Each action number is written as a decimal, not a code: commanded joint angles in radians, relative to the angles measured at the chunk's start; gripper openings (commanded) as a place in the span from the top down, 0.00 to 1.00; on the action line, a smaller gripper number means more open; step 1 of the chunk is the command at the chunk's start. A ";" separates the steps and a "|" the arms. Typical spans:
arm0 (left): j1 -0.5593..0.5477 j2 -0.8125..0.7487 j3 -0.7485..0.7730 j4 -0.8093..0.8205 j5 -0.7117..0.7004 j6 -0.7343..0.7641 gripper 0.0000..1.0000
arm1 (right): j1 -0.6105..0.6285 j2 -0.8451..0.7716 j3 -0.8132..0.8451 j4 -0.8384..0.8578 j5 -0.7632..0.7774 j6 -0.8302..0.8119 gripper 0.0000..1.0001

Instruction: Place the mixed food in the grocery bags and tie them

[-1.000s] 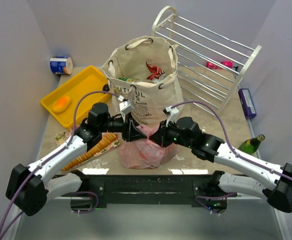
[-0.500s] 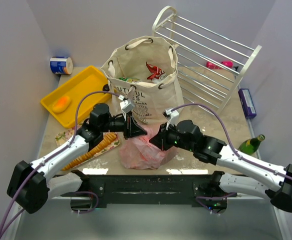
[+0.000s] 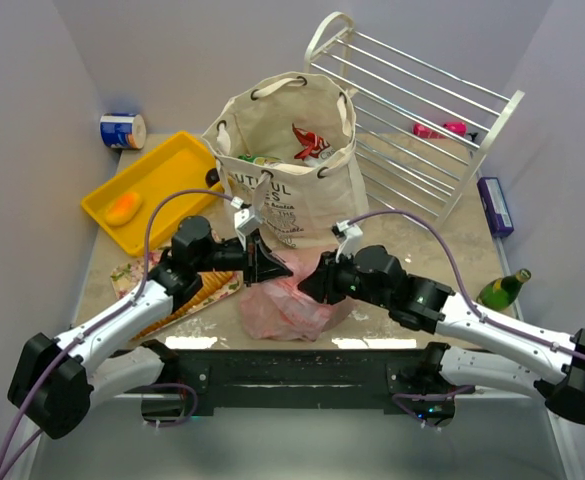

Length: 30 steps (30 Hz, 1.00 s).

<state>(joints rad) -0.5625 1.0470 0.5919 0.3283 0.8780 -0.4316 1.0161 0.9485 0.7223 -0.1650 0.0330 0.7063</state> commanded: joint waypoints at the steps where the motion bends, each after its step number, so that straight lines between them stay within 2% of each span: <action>1: 0.006 -0.019 0.112 -0.047 0.004 0.145 1.00 | 0.009 -0.022 0.086 -0.109 -0.001 0.010 0.67; 3: 0.006 -0.007 0.155 -0.112 -0.031 0.178 1.00 | 0.009 -0.045 0.121 -0.139 0.002 0.022 0.50; 5: 0.006 -0.002 0.164 -0.109 -0.066 0.154 1.00 | 0.007 -0.080 0.196 -0.221 0.025 0.045 0.40; 7: 0.006 -0.016 0.145 -0.063 -0.088 0.120 1.00 | 0.007 -0.096 0.264 -0.333 0.076 0.070 0.32; 10: 0.006 -0.039 0.080 0.089 -0.091 0.045 1.00 | 0.007 -0.112 0.368 -0.447 0.177 0.133 0.19; 16: 0.004 -0.019 0.057 0.187 -0.057 0.007 1.00 | 0.007 -0.120 0.413 -0.415 0.208 0.269 0.11; 18: 0.006 -0.024 0.046 0.233 -0.056 -0.012 1.00 | 0.007 -0.114 0.387 -0.386 0.194 0.301 0.13; 20: 0.004 -0.031 0.040 0.262 -0.057 -0.028 1.00 | 0.007 -0.106 0.355 -0.358 0.180 0.323 0.21; 23: 0.004 -0.042 0.011 0.337 -0.077 -0.074 1.00 | 0.007 -0.108 0.303 -0.372 0.197 0.404 0.23; 26: 0.006 -0.044 -0.029 0.437 -0.085 -0.130 1.00 | 0.007 -0.163 0.205 -0.269 0.202 0.502 0.17; 27: 0.006 -0.038 -0.033 0.448 -0.086 -0.136 1.00 | 0.007 -0.181 0.177 -0.193 0.205 0.553 0.11; 30: 0.004 -0.036 -0.059 0.517 -0.074 -0.171 1.00 | 0.007 -0.202 0.117 -0.142 0.237 0.651 0.04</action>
<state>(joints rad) -0.5613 1.0206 0.5617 0.6571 0.8043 -0.5274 1.0203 0.7879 0.8860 -0.4599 0.2012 1.1694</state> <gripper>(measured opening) 0.029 0.910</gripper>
